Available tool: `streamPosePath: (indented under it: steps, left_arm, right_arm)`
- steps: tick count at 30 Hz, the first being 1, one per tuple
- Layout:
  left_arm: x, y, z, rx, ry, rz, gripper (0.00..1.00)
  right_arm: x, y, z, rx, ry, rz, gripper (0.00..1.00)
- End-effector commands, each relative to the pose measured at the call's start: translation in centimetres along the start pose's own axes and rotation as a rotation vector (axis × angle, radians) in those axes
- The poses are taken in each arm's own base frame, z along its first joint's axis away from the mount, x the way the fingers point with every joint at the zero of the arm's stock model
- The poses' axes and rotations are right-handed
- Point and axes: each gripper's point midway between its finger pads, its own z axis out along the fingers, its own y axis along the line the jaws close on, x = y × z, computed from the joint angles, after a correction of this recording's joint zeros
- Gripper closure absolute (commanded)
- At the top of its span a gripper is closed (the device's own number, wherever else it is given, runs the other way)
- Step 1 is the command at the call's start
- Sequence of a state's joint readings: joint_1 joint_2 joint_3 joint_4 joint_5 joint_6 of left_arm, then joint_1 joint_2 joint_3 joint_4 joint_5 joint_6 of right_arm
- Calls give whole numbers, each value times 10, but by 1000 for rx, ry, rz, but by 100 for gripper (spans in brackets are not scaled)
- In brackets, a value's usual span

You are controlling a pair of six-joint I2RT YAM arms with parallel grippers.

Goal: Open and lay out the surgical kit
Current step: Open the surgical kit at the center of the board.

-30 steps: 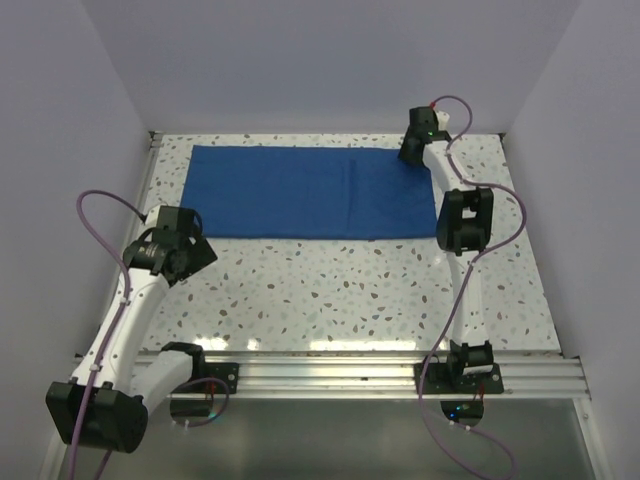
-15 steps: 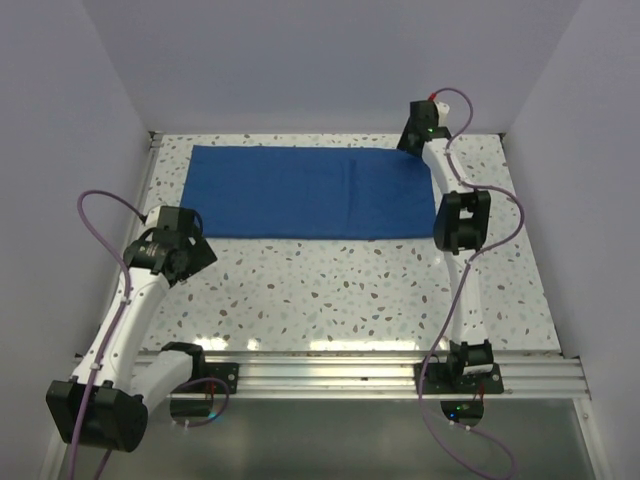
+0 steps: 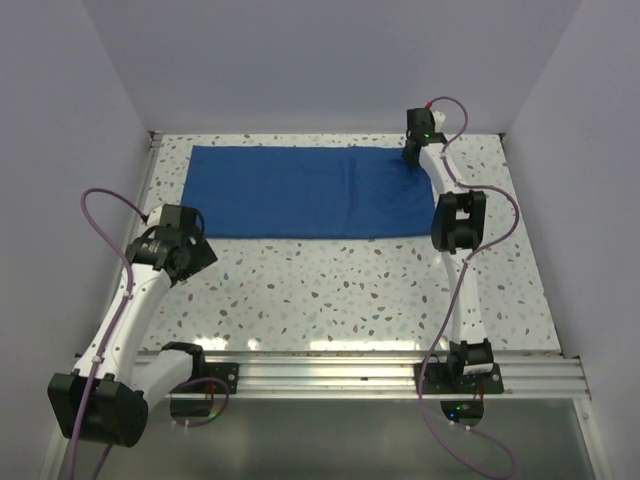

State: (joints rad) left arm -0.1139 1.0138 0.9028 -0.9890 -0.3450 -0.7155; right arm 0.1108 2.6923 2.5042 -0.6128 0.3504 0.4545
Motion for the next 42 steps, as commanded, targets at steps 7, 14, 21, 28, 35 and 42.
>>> streamPosePath:
  steps: [7,14,21,28,35,42]
  left_arm:
    - [-2,3,0,-8,-17,-6,14]
    - [-3,1,-6,32,-40,-10,13]
    - [-4,-2,-9,57,-48,-1,14]
    - [-4,-2,-13,78,-57,5,13]
    - [-3,-1,-14,79,-58,-4,13]
    - [-3,1,-15,69,-63,-17,13]
  right_arm:
    - [-19,-3,-36,22,-25,-29,99]
    - [-45,-8,-84,38,-63,-39,94]
    - [-45,-14,-103,57,-46,-53,89]
    - [-24,-24,-101,86,26,-82,67]
    - [-19,-28,-93,105,29,-109,52]
    - [-20,-28,-78,104,28,-98,71]
